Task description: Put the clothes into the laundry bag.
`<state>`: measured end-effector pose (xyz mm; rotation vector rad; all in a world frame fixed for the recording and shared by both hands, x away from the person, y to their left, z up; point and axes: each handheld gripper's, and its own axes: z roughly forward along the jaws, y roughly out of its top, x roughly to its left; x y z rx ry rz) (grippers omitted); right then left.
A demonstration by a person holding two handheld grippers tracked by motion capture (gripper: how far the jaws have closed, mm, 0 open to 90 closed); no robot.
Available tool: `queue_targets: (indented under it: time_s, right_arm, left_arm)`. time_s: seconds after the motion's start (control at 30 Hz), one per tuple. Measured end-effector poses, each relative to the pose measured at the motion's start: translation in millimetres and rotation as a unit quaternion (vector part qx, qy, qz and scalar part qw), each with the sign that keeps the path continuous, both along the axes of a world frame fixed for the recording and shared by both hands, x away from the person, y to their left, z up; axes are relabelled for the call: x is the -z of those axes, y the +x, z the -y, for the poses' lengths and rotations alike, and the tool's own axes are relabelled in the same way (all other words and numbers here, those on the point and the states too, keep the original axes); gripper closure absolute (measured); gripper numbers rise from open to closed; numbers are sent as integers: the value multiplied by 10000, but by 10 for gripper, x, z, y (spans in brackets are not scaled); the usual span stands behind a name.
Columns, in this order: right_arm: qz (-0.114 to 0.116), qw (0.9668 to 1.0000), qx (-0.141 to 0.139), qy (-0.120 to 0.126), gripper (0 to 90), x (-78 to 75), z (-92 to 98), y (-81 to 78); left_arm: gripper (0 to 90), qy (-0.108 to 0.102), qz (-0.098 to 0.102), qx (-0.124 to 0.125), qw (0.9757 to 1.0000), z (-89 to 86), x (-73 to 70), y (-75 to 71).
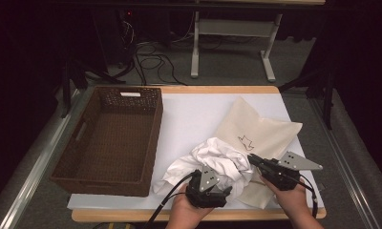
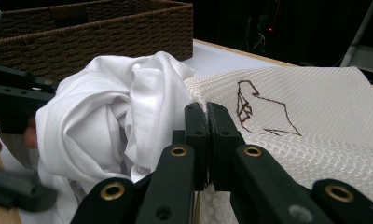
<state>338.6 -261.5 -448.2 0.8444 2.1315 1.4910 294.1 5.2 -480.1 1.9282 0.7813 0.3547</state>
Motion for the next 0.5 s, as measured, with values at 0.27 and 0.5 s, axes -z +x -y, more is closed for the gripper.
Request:
queue_targets:
  time_s: [0.27,0.5]
  right_arm:
    - [21,10000,5,-8,895,4,-12,4]
    - [18,10000,18,8,896,2,2,0]
  left_arm:
    - [827,-22,150,121,9998,237,-51,137]
    - [837,56,5,94,9999,562,25,378]
